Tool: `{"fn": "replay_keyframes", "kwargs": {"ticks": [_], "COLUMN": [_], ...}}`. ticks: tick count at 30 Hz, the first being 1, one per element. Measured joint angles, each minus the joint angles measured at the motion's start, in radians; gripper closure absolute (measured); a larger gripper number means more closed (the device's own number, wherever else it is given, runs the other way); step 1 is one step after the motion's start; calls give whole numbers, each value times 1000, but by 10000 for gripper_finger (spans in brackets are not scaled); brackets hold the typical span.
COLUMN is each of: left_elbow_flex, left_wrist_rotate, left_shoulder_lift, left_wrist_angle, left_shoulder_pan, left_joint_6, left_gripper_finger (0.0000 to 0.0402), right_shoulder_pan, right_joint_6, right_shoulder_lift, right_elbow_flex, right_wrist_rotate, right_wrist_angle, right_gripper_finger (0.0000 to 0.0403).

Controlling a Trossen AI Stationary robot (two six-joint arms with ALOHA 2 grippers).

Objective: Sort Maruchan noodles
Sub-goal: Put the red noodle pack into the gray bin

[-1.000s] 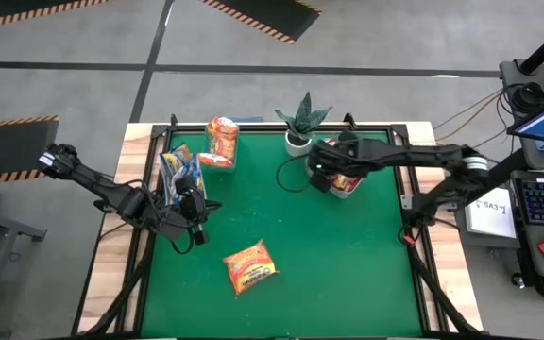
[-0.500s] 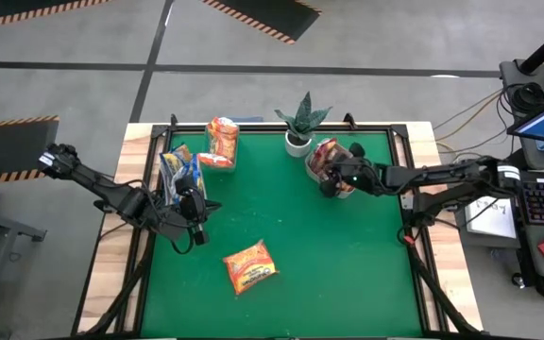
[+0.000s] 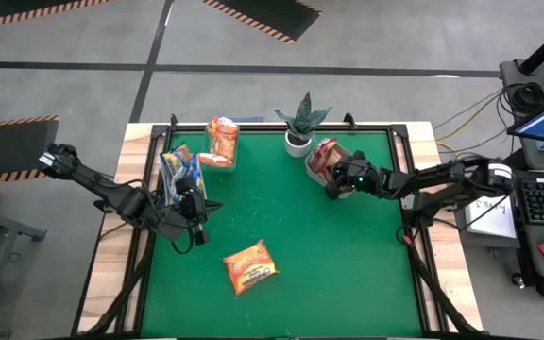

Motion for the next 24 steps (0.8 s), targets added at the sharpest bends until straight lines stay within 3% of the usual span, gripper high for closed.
{"fn": "replay_keyframes", "kwargs": {"ticks": [9, 14, 20, 24], "left_elbow_flex": [0, 0, 0, 0], "left_wrist_rotate": [0, 0, 0, 0], "left_shoulder_lift": [0, 0, 0, 0], "left_wrist_angle": [3, 2, 3, 3], "left_shoulder_pan": [0, 0, 0, 0], "left_joint_6": [0, 0, 1, 0], "left_gripper_finger": [402, 402, 402, 402], "right_shoulder_pan": [0, 0, -1, -20], "right_joint_6": [7, -37, -130, -134], "right_shoulder_lift": [100, 66, 22, 35], "right_elbow_flex": [6, 55, 152, 155], "right_wrist_rotate": [-1, -2, 128, 147], "right_wrist_angle": [55, -8, -197, -197], "right_gripper_finger": [391, 391, 391, 391]}}
